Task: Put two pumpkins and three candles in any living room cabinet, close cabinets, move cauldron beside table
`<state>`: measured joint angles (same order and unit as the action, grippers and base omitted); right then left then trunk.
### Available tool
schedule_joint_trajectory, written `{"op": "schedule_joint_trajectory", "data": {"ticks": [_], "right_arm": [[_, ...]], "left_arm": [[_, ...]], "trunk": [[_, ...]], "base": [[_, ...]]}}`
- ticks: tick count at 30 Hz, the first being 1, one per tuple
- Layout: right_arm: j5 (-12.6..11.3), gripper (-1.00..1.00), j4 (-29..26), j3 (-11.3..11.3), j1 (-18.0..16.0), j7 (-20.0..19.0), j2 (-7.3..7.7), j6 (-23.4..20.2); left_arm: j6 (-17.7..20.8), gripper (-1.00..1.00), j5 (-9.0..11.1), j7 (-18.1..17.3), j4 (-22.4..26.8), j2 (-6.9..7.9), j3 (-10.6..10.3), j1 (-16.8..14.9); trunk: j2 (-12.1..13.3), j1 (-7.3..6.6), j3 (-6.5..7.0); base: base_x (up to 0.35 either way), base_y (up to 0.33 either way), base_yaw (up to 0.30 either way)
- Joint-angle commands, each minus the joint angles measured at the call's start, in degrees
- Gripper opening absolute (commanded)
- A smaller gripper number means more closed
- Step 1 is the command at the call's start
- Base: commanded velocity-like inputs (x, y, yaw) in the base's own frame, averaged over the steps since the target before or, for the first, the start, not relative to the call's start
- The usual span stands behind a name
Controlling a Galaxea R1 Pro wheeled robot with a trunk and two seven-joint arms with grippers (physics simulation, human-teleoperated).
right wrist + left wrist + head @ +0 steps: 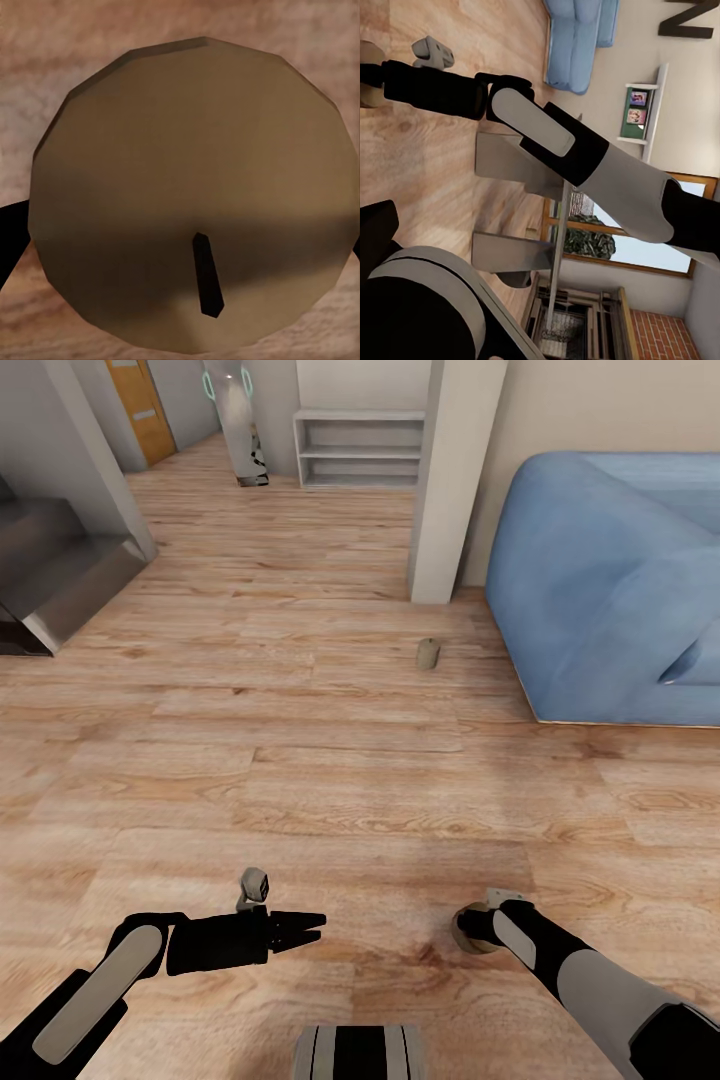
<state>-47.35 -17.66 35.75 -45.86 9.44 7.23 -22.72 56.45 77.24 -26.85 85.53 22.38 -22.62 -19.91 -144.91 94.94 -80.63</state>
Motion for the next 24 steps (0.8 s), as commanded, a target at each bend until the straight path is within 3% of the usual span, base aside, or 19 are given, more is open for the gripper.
{"op": "schedule_joint_trajectory", "data": {"ticks": [1, 21, 24], "right_arm": [[-0.6, -1.00, -0.2, 0.5, 0.0, 0.5, 0.07, -0.2], [-0.6, -1.00, -0.2, 0.4, 0.0, 0.5, 0.07, -0.2], [-0.6, -1.00, -0.2, 0.4, 0.0, 0.5, 0.07, -0.2]], "left_arm": [[0.1, 1.00, -0.2, -0.3, 0.0, 0.04, -0.1, 0.0], [0.1, 1.00, -0.2, -0.2, -0.2, 0.04, 0.0, 0.0], [0.1, 1.00, -0.2, -0.2, -0.2, 0.04, 0.0, 0.0]], "trunk": [[0.0, -0.01, -0.04], [0.0, -0.01, -0.04], [0.0, -0.09, 0.63]], "base": [[0.000, 0.000, 0.000], [0.000, 0.000, 0.000], [0.000, 0.000, 0.000]]}}
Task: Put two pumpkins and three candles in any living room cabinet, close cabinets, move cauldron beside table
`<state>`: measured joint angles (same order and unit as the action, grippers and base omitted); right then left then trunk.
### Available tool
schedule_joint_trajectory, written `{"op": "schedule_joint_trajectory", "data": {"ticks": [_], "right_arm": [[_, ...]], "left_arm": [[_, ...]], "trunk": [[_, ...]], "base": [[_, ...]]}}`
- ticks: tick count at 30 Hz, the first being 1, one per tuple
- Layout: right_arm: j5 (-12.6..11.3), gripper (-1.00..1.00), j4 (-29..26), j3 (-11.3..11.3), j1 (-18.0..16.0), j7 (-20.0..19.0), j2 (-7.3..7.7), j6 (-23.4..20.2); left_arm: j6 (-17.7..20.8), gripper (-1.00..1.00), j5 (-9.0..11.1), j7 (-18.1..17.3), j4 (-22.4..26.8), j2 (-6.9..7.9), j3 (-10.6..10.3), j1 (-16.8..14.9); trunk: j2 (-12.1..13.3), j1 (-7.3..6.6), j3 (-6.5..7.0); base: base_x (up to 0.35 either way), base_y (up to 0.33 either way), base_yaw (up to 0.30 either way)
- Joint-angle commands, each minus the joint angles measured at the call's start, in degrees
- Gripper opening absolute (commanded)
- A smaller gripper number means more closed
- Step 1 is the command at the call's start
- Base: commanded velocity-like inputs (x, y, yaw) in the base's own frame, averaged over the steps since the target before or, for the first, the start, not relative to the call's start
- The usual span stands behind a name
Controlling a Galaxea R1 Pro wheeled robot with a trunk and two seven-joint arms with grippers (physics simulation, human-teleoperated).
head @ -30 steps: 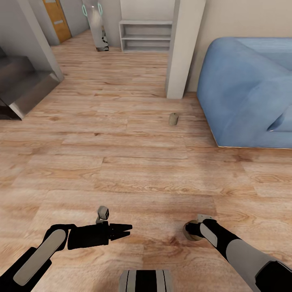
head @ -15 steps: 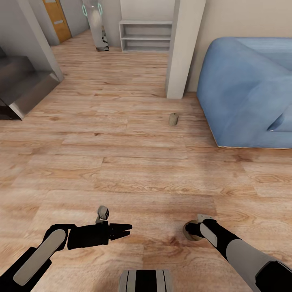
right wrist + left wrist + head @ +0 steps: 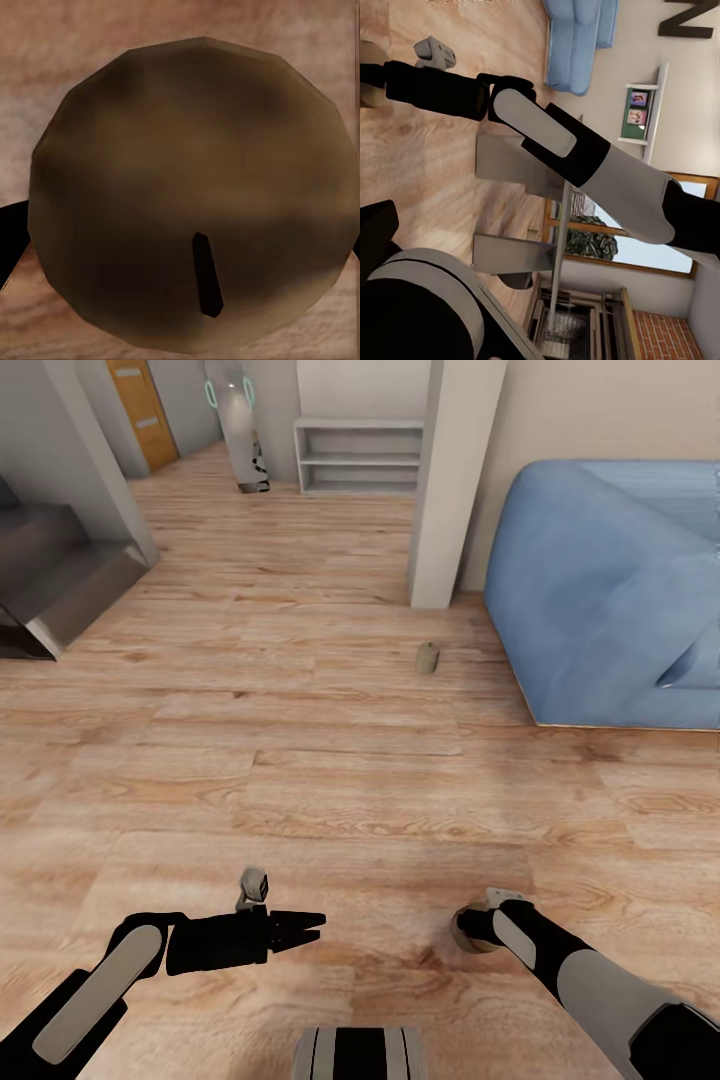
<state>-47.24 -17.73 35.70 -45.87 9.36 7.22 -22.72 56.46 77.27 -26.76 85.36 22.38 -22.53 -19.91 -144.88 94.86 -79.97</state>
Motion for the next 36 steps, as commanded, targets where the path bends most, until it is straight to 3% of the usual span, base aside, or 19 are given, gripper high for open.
{"op": "schedule_joint_trajectory", "data": {"ticks": [1, 17, 24, 28, 36], "right_arm": [[-0.7, -1.00, -0.2, 0.5, 0.0, 0.6, 0.07, -0.2], [-0.7, -1.00, -0.9, 0.4, 0.0, 0.4, 0.15, -0.6], [-0.8, -1.00, -5.1, 0.3, 0.0, 0.6, 0.47, -1.9], [-0.9, -1.00, -7.5, 0.0, 0.0, 0.7, 0.51, -3.3], [-0.9, -1.00, -11.5, -0.3, 0.0, 0.7, 0.61, -6.2]], "left_arm": [[0.1, 1.00, -0.2, -0.3, 0.0, 0.04, -0.1, 0.0], [-0.3, 1.00, -0.8, 0.1, -0.6, 0.04, 0.1, 0.0], [-0.6, 1.00, -1.4, 0.5, -2.4, 0.10, 2.6, 0.0], [-0.6, 1.00, -3.8, 0.6, -4.5, 0.14, 5.4, 0.0], [-0.6, 1.00, -14.9, 0.6, -10.6, 0.93, 16.3, 0.3]], "trunk": [[0.0, -0.03, 0.19], [0.2, -0.44, 3.73], [0.3, -0.62, 5.28], [0.4, -0.73, 6.17], [0.5, -0.93, 7.94]], "base": [[0.000, 0.000, 0.000], [0.000, 0.000, 0.000], [0.000, 0.000, 0.000], [0.000, 0.000, 0.000], [0.000, 0.000, 0.000]]}}
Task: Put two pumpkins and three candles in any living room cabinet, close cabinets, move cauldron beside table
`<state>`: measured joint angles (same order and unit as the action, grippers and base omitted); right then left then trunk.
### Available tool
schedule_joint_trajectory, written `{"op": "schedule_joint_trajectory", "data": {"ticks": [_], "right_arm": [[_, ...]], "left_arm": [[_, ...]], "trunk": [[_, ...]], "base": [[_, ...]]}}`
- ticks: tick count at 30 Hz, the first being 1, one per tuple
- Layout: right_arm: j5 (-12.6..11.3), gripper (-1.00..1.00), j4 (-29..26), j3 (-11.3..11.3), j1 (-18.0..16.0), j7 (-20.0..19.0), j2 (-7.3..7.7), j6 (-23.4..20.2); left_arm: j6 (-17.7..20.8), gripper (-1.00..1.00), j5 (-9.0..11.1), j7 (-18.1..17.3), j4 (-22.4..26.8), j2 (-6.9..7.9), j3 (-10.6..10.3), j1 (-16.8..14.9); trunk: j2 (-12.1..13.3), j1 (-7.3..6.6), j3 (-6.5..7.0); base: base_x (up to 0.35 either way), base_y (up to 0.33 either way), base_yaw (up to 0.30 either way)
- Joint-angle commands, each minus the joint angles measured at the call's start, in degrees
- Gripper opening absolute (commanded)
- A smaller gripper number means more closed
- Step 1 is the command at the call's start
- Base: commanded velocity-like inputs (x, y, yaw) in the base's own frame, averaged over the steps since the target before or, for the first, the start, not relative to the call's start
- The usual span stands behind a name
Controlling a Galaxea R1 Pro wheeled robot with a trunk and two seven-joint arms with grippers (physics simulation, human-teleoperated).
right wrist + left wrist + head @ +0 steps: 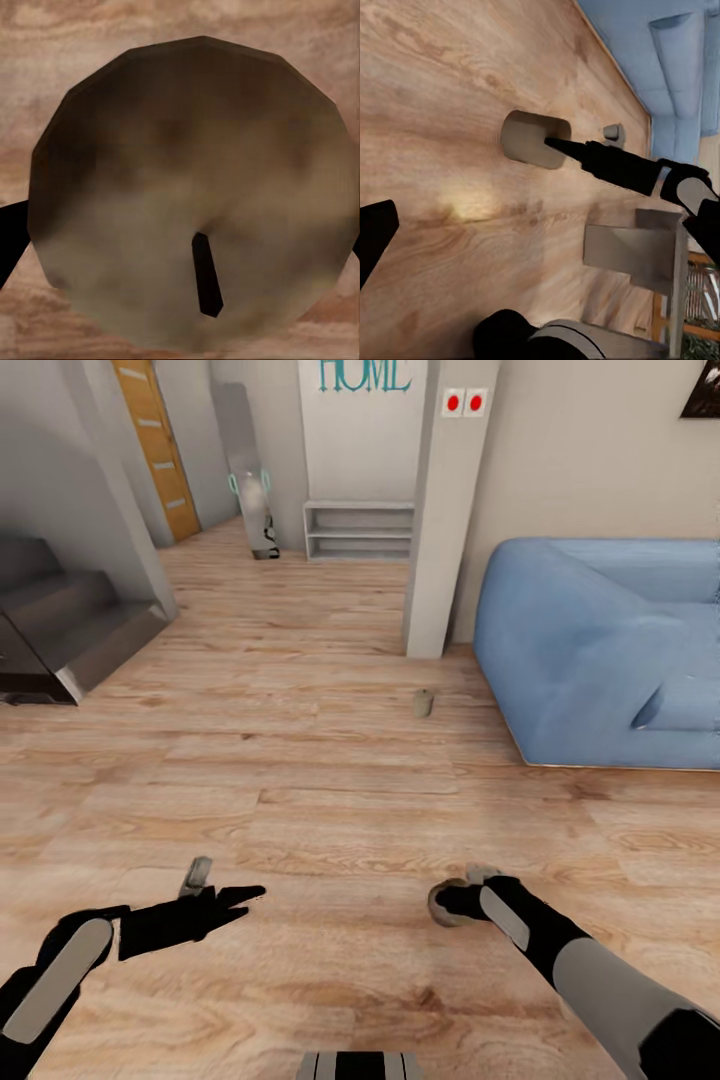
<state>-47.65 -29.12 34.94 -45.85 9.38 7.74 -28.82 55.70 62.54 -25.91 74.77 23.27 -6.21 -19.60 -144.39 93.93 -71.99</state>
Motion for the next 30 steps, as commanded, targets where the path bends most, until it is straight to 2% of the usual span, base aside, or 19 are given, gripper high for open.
{"op": "schedule_joint_trajectory", "data": {"ticks": [1, 4, 6, 7, 8, 11, 12, 14, 18, 21, 24, 27, 30], "right_arm": [[-0.6, -1.00, -0.7, 0.5, 0.0, 0.6, 0.12, -0.4], [-0.6, -1.00, -2.1, 0.5, 0.0, 0.6, 0.15, -1.5], [-0.5, -1.00, -2.4, 0.4, 0.0, 0.6, 0.16, -2.4], [-0.5, -1.00, -2.5, 0.4, 0.0, 0.7, 0.16, -2.6], [-0.5, -1.00, -2.7, 0.4, 0.0, 0.7, 0.16, -2.8], [-0.5, -1.00, -3.8, 0.5, 0.0, 0.8, 0.17, -3.6], [-0.5, -1.00, -4.4, 0.5, 0.0, 0.8, 0.17, -4.1], [-0.7, -1.00, -5.7, 0.4, 0.0, 0.9, 0.17, -5.6], [-1.1, -1.00, -9.4, 0.3, 0.0, 1.1, 0.17, -8.4], [-1.2, -1.00, -14.2, 0.3, 0.0, 2.1, 0.17, -9.6], [-1.7, -1.00, -18.1, -0.1, 0.0, 6.4, 0.07, -9.8], [-1.8, -1.00, -20.1, -1.3, 0.0, 12.3, -0.14, -9.7], [-1.9, -1.00, -23.8, -1.6, 0.0, 14.9, 0.00, -10.1]], "left_arm": [[0.1, 1.00, -1.6, -0.3, -1.2, 0.06, 1.4, 0.0], [0.1, 1.00, -6.5, -0.1, -3.8, 0.10, 6.3, 0.0], [0.1, 1.00, -10.7, 0.1, -5.1, 0.09, 9.9, 0.0], [0.0, 1.00, -11.9, 0.2, -5.5, 0.08, 10.7, 0.0], [0.0, 1.00, -14.6, 0.6, -6.2, 0.06, 12.3, 0.0], [0.0, 1.00, -22.6, 4.7, -7.8, -0.18, 17.8, 0.0], [0.0, 1.00, -24.4, 6.6, -7.9, -0.43, 19.8, 0.0], [0.0, 1.00, -26.9, 11.1, -7.8, -1.04, 23.1, 0.0], [0.0, 1.00, -28.0, 18.3, -6.9, -2.00, 24.3, 0.0], [-0.1, 1.00, -28.2, 21.6, -4.8, -3.18, 24.5, 0.0], [-0.1, 1.00, -28.3, 22.6, -3.8, -3.79, 24.5, 0.0], [-0.1, 1.00, -28.5, 23.0, -3.2, -4.37, 24.6, 0.1], [-0.1, 1.00, -28.5, 23.0, -2.1, -4.56, 24.5, 0.2]], "trunk": [[0.0, -0.03, 0.18], [0.0, -0.11, 0.84], [0.1, -0.16, 1.29], [0.1, -0.19, 1.51], [0.1, -0.21, 1.73], [0.1, -0.29, 2.40], [0.1, -0.32, 2.62], [0.2, -0.37, 3.06], [0.2, -0.47, 3.95], [0.3, -0.55, 4.61], [0.3, -0.62, 5.28], [0.3, -0.70, 5.94], [0.4, -0.78, 6.60]], "base": [[0.000, 0.000, 0.000], [0.000, 0.000, 0.000], [0.000, 0.000, 0.000], [0.000, 0.000, 0.000], [0.000, 0.000, 0.000], [0.000, 0.000, 0.000], [0.000, 0.000, 0.000], [0.000, 0.000, 0.000], [0.000, 0.000, 0.000], [0.000, 0.000, 0.000], [0.000, 0.000, 0.000], [0.000, 0.000, 0.000], [0.000, 0.000, 0.000]]}}
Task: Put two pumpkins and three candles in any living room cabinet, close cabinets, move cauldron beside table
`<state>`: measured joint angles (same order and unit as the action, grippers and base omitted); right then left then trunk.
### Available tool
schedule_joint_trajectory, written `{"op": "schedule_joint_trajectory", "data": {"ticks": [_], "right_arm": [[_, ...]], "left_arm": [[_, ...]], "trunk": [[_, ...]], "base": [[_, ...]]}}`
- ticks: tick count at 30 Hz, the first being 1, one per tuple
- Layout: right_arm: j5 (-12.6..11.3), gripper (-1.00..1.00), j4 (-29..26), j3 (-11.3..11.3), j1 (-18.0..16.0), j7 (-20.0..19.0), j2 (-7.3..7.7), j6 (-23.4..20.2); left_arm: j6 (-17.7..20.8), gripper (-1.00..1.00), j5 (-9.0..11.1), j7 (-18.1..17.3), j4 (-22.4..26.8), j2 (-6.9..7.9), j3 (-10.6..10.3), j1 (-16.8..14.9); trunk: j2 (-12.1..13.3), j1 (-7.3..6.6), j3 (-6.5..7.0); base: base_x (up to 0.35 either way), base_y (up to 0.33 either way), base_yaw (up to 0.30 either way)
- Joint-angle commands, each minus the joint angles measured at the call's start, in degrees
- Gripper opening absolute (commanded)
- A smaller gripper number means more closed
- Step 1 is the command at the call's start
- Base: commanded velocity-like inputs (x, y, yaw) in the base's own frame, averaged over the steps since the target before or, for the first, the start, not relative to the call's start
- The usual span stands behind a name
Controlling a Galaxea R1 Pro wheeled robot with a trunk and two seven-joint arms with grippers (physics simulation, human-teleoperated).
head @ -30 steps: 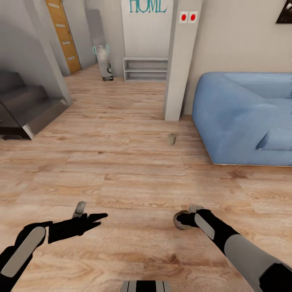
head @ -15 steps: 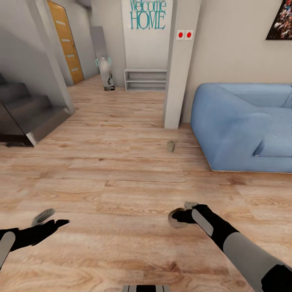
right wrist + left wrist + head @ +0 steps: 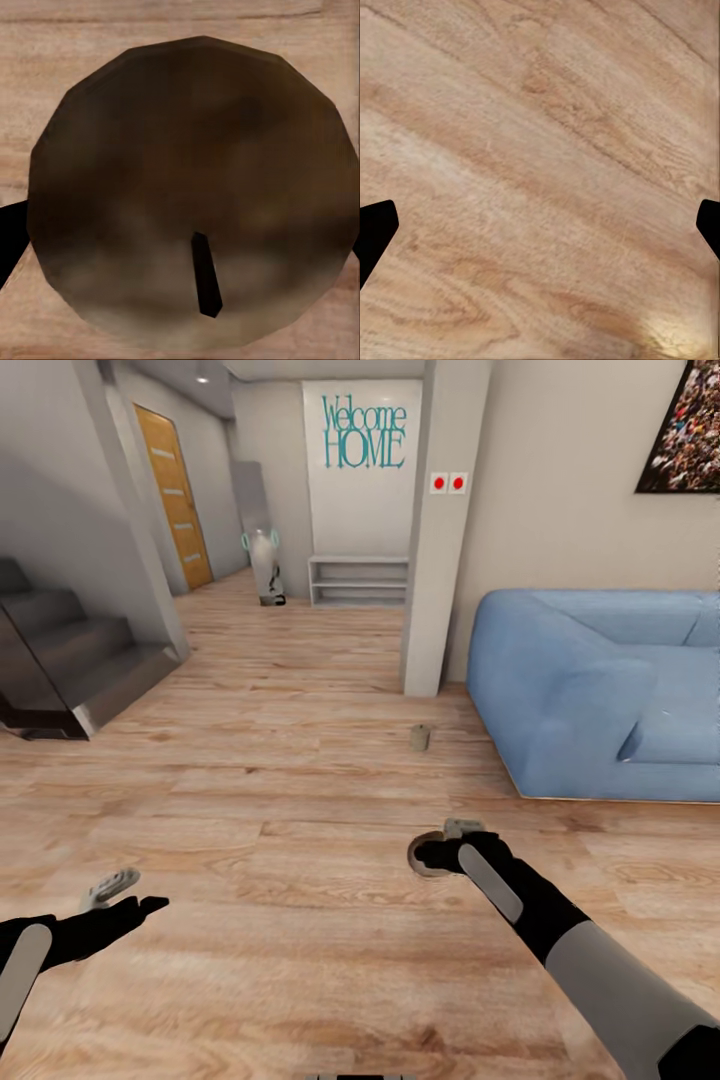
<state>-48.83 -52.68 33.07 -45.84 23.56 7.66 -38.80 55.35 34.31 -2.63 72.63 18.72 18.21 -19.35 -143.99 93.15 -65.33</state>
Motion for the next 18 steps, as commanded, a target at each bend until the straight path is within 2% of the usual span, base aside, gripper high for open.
{"op": "schedule_joint_trajectory", "data": {"ticks": [1, 6, 10, 14, 16, 18], "right_arm": [[-0.7, -1.00, -0.9, 0.2, 0.0, 0.8, 0.12, -0.2], [-0.9, -1.00, -11.8, -0.2, 0.3, 1.5, 0.33, -3.3], [-0.9, -1.00, -14.5, -0.8, 0.3, 1.6, 0.33, -4.3], [-1.0, -1.00, -16.4, -0.9, 0.3, 1.6, 0.40, -5.0], [-1.0, -1.00, -19.2, -1.3, 0.4, 1.6, 0.39, -5.7], [-1.0, -1.00, -24.1, -2.9, 1.3, 2.4, 0.40, -6.7]], "left_arm": [[0.3, 1.00, -0.2, -0.3, 0.3, -0.02, 0.1, 0.1], [0.5, 1.00, 0.0, -0.4, 3.9, -0.16, 0.1, 1.6], [0.6, 1.00, 0.1, -0.5, 5.0, -0.10, 0.1, 2.1], [0.8, 1.00, 0.1, -0.6, 9.3, -0.09, 0.1, 4.2], [0.9, 1.00, 0.1, -0.6, 11.9, -0.08, 0.3, 5.5], [1.0, 1.00, 0.2, -0.6, 13.8, -0.08, 0.4, 6.4]], "trunk": [[0.0, -0.03, 0.17], [0.1, -0.16, 1.28], [0.1, -0.26, 2.16], [0.2, -0.36, 3.05], [0.2, -0.42, 3.49], [0.2, -0.47, 3.93]], "base": [[0.000, 0.000, 0.000], [0.000, 0.000, 0.000], [0.000, 0.000, 0.000], [0.000, 0.000, 0.000], [0.000, 0.000, 0.000], [0.000, 0.000, 0.000]]}}
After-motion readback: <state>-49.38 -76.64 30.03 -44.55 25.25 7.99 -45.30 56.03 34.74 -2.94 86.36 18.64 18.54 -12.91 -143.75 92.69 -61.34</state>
